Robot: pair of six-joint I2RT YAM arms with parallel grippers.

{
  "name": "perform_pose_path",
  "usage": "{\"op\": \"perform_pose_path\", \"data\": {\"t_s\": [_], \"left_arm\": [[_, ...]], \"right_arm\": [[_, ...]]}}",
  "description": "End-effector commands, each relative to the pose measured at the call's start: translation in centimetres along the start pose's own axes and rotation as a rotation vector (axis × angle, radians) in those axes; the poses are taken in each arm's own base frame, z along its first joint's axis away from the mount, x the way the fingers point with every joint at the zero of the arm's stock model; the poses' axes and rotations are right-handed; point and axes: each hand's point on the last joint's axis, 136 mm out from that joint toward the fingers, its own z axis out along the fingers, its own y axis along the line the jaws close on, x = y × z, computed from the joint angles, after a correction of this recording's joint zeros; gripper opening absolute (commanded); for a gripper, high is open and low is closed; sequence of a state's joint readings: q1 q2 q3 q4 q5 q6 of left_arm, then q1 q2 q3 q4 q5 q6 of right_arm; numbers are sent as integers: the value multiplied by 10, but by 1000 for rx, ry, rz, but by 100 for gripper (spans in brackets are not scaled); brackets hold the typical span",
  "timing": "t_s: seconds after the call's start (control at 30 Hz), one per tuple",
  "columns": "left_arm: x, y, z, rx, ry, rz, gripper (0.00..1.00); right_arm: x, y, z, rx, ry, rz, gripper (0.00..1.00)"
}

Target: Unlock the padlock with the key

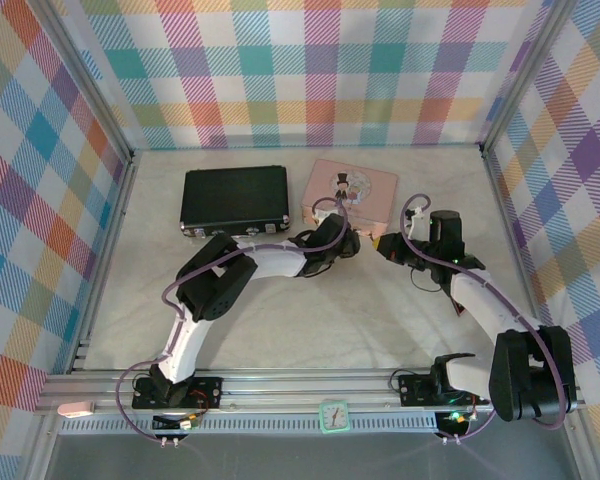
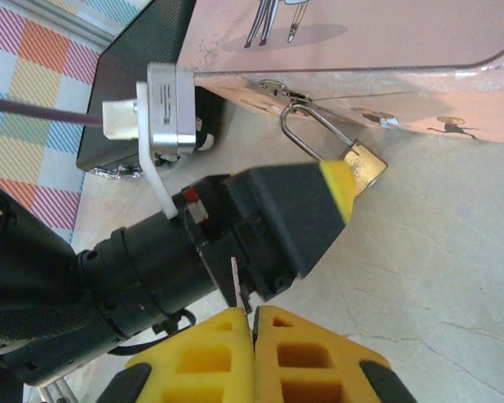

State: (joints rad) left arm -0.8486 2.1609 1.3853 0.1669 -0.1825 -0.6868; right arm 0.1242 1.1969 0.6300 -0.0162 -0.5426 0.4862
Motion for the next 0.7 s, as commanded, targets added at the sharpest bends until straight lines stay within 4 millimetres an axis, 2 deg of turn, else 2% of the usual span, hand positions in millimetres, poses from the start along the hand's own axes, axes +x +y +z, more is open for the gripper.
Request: {"op": "perform_pose_path", "data": {"t_s": [0.0, 0.17, 0.33, 0.43, 0.5, 0.67], "left_arm": [[3, 12, 12, -80, -9, 25, 55], [5, 10, 25, -90, 3, 23, 54], [8, 16, 37, -133, 12, 37, 51], [11, 15, 42, -128, 22, 39, 40], [12, 17, 42, -127, 27, 37, 29], [10, 12, 33, -89, 21, 14, 10]], "right_arm": [[-2, 6, -4, -33, -19, -14, 0], [-1, 6, -4, -40, -19, -7, 0], [0, 6, -5, -45, -20, -3, 0], [1, 6, -4, -46, -15, 1, 0], [4, 4, -4, -45, -11, 7, 0], [11, -5, 0, -37, -3, 42, 0]]}}
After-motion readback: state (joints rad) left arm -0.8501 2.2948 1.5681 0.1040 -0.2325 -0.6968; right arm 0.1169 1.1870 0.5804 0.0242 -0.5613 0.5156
